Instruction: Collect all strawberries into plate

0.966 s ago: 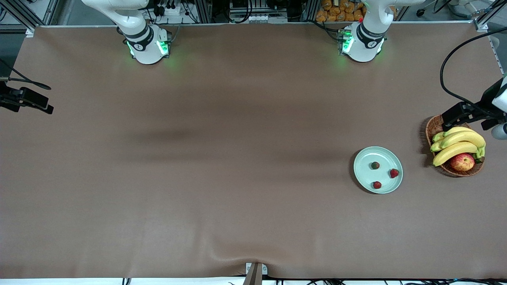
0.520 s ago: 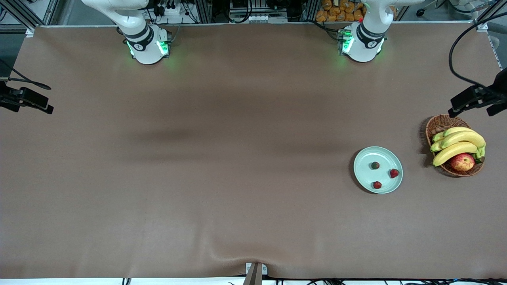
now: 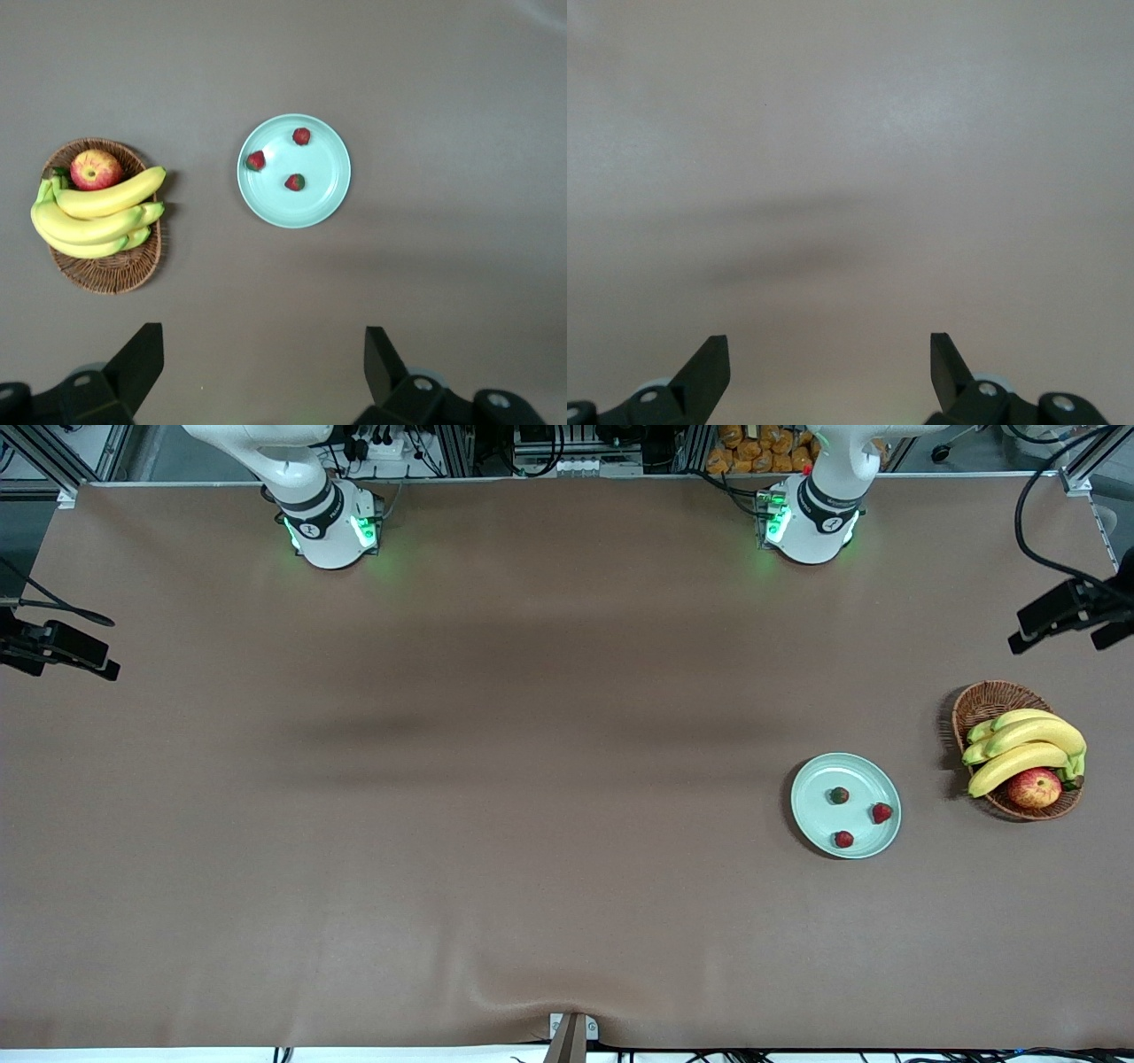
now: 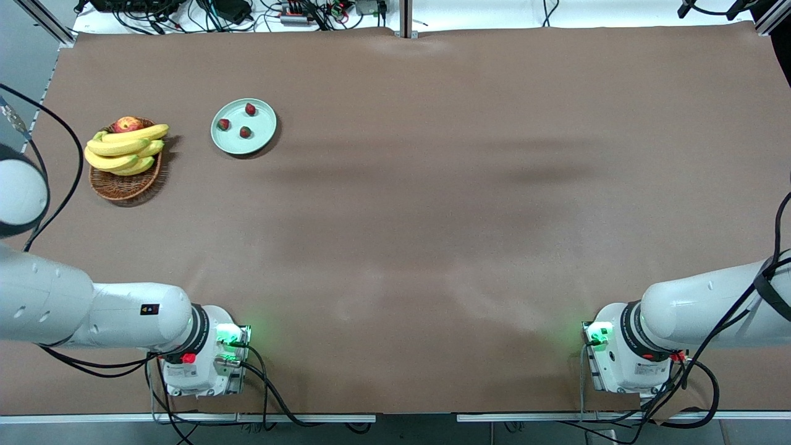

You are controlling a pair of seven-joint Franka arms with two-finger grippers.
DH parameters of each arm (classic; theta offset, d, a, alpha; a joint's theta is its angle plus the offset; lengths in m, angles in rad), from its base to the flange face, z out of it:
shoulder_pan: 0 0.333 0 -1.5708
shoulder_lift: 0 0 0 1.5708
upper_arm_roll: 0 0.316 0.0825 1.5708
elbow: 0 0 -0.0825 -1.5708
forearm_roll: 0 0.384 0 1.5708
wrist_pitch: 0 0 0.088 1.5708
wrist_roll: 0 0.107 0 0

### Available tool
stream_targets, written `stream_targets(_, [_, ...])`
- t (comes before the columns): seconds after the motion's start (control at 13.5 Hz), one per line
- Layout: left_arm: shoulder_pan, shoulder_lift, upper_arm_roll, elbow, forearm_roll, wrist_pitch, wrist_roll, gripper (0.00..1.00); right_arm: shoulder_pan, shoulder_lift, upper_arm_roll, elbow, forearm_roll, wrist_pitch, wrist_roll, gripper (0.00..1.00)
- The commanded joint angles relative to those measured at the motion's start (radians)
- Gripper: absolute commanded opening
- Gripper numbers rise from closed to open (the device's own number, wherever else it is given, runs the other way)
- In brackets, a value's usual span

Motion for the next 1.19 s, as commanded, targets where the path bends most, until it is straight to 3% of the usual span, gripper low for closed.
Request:
stream_targets(0.0, [0.005,-0.075,0.002,-0.082,-0.02,0.005,-0.017,1.0,0.044,-0.01,0.014,-0.005,0.005,-0.018,0.015,1.0])
stream_targets(0.3, [0.002,-0.016,0.01,-0.005,-0.008,0.007,-0.011,1.0,0.045,-0.01,0.014,-0.005,0.004,-0.024,0.015,1.0])
stream_targets(1.11, [-0.058,-0.011,0.019,-0.019,0.032,0.004,-0.017,1.0,0.042,-0.01,0.014,-0.005,0.004,-0.024,0.015,1.0])
